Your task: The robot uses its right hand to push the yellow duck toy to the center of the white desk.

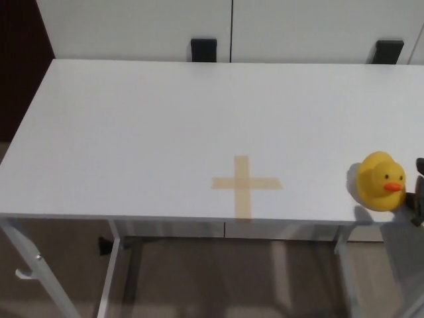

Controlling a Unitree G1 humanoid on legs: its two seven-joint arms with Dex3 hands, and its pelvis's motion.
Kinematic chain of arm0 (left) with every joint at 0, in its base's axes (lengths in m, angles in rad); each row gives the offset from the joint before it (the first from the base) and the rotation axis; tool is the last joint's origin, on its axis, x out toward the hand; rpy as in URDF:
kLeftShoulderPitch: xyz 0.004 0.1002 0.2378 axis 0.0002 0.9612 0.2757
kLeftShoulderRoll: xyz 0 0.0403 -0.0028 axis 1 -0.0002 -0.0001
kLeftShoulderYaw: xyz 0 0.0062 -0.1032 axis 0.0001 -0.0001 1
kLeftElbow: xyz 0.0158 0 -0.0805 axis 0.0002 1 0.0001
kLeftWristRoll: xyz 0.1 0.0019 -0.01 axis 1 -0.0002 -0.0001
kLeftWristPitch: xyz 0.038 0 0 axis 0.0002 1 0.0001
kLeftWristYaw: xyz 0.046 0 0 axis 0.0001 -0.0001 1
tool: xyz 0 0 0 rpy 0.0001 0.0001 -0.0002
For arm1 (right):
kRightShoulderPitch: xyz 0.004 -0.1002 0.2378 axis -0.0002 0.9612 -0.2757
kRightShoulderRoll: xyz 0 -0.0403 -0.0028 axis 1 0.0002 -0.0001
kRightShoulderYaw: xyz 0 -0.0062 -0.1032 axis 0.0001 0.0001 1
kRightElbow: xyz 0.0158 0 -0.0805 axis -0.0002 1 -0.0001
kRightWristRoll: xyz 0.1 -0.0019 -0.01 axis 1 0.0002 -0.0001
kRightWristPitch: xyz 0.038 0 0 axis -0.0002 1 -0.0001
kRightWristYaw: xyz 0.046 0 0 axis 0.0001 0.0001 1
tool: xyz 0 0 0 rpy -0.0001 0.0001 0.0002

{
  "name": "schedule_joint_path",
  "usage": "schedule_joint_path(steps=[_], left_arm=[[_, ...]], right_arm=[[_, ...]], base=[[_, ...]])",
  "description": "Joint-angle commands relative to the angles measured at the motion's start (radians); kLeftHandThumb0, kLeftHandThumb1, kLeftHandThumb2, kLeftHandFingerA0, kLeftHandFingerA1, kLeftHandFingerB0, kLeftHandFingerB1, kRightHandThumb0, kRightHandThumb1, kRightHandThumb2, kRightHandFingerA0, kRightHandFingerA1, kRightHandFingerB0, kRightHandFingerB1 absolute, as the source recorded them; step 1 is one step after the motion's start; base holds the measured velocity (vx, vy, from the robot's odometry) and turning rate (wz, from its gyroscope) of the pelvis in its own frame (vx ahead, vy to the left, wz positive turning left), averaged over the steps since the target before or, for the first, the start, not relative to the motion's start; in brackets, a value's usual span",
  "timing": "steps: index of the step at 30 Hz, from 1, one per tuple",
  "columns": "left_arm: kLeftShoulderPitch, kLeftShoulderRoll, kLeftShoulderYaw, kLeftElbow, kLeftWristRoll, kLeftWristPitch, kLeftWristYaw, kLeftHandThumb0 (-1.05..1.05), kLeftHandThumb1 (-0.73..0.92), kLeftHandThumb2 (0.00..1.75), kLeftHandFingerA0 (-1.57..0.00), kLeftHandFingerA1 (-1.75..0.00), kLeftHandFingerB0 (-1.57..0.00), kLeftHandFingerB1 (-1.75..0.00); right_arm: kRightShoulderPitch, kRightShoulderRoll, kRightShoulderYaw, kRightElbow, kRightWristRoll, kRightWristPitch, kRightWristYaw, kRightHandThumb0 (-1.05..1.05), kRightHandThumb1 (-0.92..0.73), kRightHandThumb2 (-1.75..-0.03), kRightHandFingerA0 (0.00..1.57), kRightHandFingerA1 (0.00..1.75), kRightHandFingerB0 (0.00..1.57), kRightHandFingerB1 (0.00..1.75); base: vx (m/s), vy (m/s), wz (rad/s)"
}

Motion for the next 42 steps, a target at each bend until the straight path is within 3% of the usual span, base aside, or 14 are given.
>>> schedule_joint_path(steps=[1,9,10,12,13,21,29,35,38,42], left_arm=[[0.012,0.005,0.0,0.005,-0.003,-0.029,0.014,-0.16,0.64,0.79,-0.83,-0.83,-0.81,-0.93],[0.026,-0.004,-0.008,0.001,0.001,-0.043,0.008,-0.18,0.64,0.77,-0.82,-0.84,-0.81,-0.93],[0.028,-0.005,-0.011,-0.003,0.002,-0.044,0.007,-0.17,0.62,0.79,-0.8,-0.81,-0.79,-0.92],[0.031,-0.005,-0.015,-0.01,0.003,-0.044,0.006,-0.17,0.62,0.79,-0.8,-0.81,-0.79,-0.92],[0.029,-0.004,-0.016,-0.01,0.004,-0.043,0.004,-0.15,0.62,0.81,-0.83,-0.84,-0.81,-0.92],[0.023,-0.009,-0.019,-0.015,-0.001,-0.032,0.008,-0.2,0.63,0.74,-0.83,-0.84,-0.79,-0.93],[0.023,-0.009,-0.026,-0.017,0.004,-0.035,0.008,-0.18,0.64,0.78,-0.79,-0.82,-0.78,-0.91],[0.012,-0.008,-0.033,-0.007,0.008,-0.037,0.009,-0.18,0.61,0.76,-0.82,-0.84,-0.83,-0.94],[0.006,-0.007,-0.034,-0.003,0.006,-0.03,0.012,-0.2,0.64,0.74,-0.81,-0.83,-0.8,-0.92],[0.007,-0.006,-0.042,-0.002,0.012,-0.032,0.008,-0.16,0.61,0.81,-0.81,-0.82,-0.82,-0.94]], right_arm=[[0.012,0.038,-0.002,-0.016,-0.001,-0.009,-0.035,-0.78,-0.92,-0.73,0.43,0.5,0.25,0.39],[-0.02,0.09,0.015,-0.023,-0.025,0.006,-0.084,-0.72,-0.92,-0.76,0.46,0.51,0.27,0.4],[-0.027,0.088,0.019,-0.013,-0.031,-0.003,-0.083,-0.74,-0.78,-1.12,0.43,0.63,0.24,0.53],[-0.036,0.084,0.026,0.002,-0.039,-0.017,-0.083,-0.74,-0.78,-1.12,0.43,0.63,0.24,0.53],[-0.046,0.079,0.033,0.012,-0.045,-0.018,-0.079,-0.75,-0.92,-0.76,0.47,0.63,0.25,0.45],[-0.085,0.048,0.074,0.065,-0.081,-0.04,-0.06,-0.78,-0.92,-0.74,0.45,0.63,0.28,0.47],[-0.098,0.025,0.103,0.09,-0.113,-0.05,-0.069,-0.78,-0.92,-0.73,0.45,0.65,0.33,0.48],[-0.133,0.002,0.119,0.116,-0.131,-0.036,-0.066,-0.75,-0.92,-0.73,0.44,0.55,0.31,0.42],[-0.15,-0.008,0.128,0.127,-0.14,-0.032,-0.055,-0.78,-0.92,-0.74,0.46,0.59,0.3,0.44],[-0.139,0.003,0.12,0.116,-0.147,-0.032,-0.104,-0.77,-0.92,-0.71,0.54,0.68,0.42,0.52]], base=[[0.0,0.0,0.0],[0.0,0.0,0.0],[0.0,0.0,0.0],[0.0,0.0,0.0],[0.0,0.0,0.0],[0.0,0.0,0.0],[0.0,0.0,0.0],[0.0,0.0,0.0],[0.0,0.0,0.0],[0.0,0.0,0.0]])
